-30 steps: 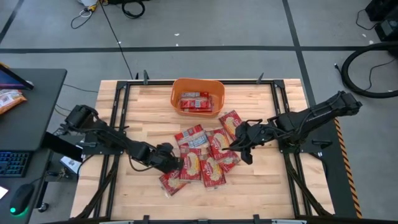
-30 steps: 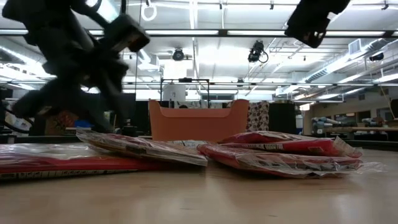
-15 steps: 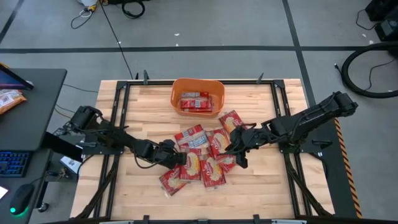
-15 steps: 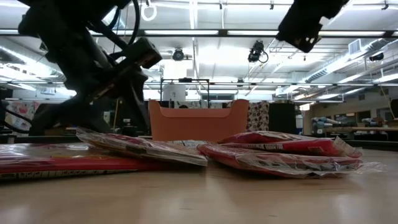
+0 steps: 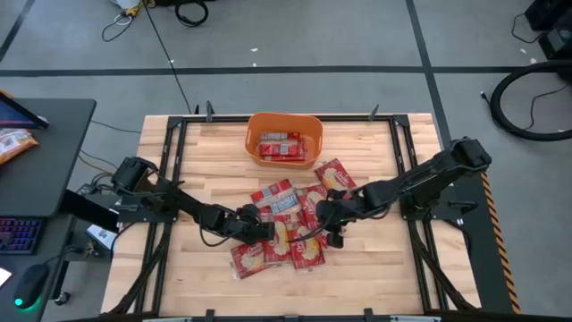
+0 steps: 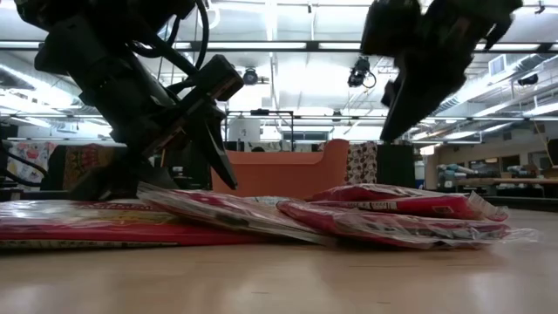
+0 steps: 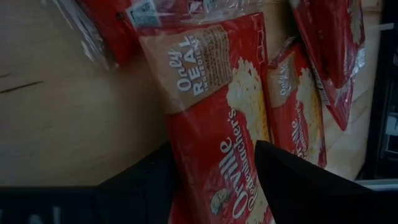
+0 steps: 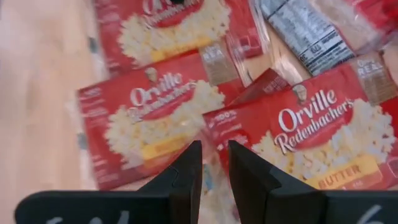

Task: Sort popcorn bags into baskets
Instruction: Put the popcorn bag into the orange bin

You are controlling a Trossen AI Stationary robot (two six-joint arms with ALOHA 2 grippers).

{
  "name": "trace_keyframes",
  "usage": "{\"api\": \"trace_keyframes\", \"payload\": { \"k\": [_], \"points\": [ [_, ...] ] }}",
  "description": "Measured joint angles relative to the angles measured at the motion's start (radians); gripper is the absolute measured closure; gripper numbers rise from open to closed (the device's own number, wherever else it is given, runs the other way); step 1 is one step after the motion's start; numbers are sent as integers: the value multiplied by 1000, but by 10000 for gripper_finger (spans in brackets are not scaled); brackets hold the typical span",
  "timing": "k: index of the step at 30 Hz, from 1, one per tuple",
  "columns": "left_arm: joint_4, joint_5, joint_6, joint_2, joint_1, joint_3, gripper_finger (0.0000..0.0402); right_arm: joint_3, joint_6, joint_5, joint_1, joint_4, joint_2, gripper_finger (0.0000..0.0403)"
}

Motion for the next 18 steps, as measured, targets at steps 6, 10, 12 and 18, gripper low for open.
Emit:
{"api": "trace_keyframes", "payload": {
  "k": [6,10,12,18],
  "points": [
    [4,8,8,2,-1,0,202,0,-33,-32,-30,80,105,321],
    [4,11,8,3,-1,0,221,0,-34,-34,-44,119,150,321],
    [3,12,8,3,-1,0,236,0,-34,-34,-49,136,167,321],
    [6,17,7,5,-1,0,296,0,-44,-51,-65,172,182,321]
  ]
}}
